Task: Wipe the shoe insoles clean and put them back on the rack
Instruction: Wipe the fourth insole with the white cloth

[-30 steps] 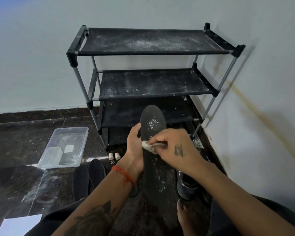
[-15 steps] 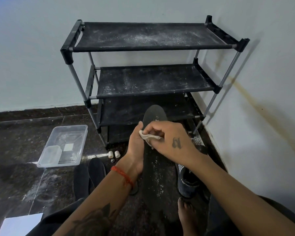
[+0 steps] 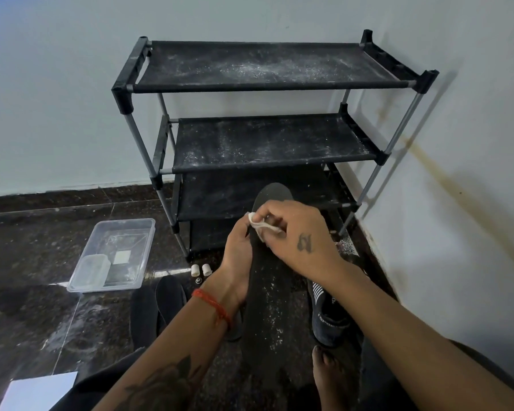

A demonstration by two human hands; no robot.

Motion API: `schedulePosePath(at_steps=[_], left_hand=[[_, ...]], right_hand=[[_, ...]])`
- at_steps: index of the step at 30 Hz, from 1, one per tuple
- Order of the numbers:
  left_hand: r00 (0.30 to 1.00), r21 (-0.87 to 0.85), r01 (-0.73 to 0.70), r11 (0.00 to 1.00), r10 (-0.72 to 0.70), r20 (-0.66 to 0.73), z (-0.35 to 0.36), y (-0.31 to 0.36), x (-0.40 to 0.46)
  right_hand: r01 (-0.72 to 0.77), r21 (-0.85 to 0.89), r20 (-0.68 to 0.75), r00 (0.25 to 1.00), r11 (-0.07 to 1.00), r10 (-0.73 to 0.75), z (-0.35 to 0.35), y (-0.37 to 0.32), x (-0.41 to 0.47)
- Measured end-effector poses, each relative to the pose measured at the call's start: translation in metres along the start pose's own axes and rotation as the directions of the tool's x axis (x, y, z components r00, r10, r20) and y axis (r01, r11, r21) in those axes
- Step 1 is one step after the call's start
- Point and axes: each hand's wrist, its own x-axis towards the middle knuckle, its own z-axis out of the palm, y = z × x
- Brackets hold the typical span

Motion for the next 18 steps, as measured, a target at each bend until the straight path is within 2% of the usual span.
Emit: schedulePosePath(at_steps=[1, 3, 6, 9, 11, 13, 16, 18], left_hand=[[1.000, -0.001, -0.020, 1.000, 0.020, 0.001, -0.001, 0.000, 0.001], [0.997, 0.100, -0.039, 0.994, 0.045, -0.067, -0.002, -0.001, 0.003], [0.994, 0.041, 0.109, 0.993, -0.109, 0.018, 0.000, -0.002, 0.002], [0.993, -0.022, 0.111, 0.994, -0.110, 0.048, -0.002, -0.001, 0.004], [0.995, -0.038, 0.095, 0.995, -0.093, 0.048, -0.003, 0.001, 0.002], [0.997, -0.010, 0.069, 0.998, -0.069, 0.045, -0.003, 0.001, 0.000], [1.000, -0.011, 0.008, 1.000, -0.008, 0.021, 0.000, 0.002, -0.001], [0.997, -0.029, 0.068, 0.997, -0.067, 0.044, 0.001, 0.003, -0.002]], right_hand=[[0.015, -0.037, -0.007, 1.000, 0.999, -0.016, 0.004, 0.004, 0.001], [-0.012, -0.121, -0.021, 1.000, 0.993, 0.010, 0.002, 0.017, 0.006], [-0.143, -0.223, -0.100, 0.987, 0.964, 0.123, -0.012, 0.037, 0.012], [-0.232, -0.178, -0.252, 0.950, 0.956, 0.184, -0.023, 0.044, 0.017], [-0.186, -0.062, -0.235, 0.958, 0.981, 0.167, -0.022, 0.033, 0.018], [-0.084, 0.025, -0.122, 0.989, 0.996, 0.086, -0.010, 0.016, 0.014], [0.041, -0.026, -0.067, 0.997, 0.999, -0.042, 0.005, 0.008, 0.008], [0.044, -0.104, -0.086, 0.995, 0.994, -0.053, 0.003, 0.016, 0.011]])
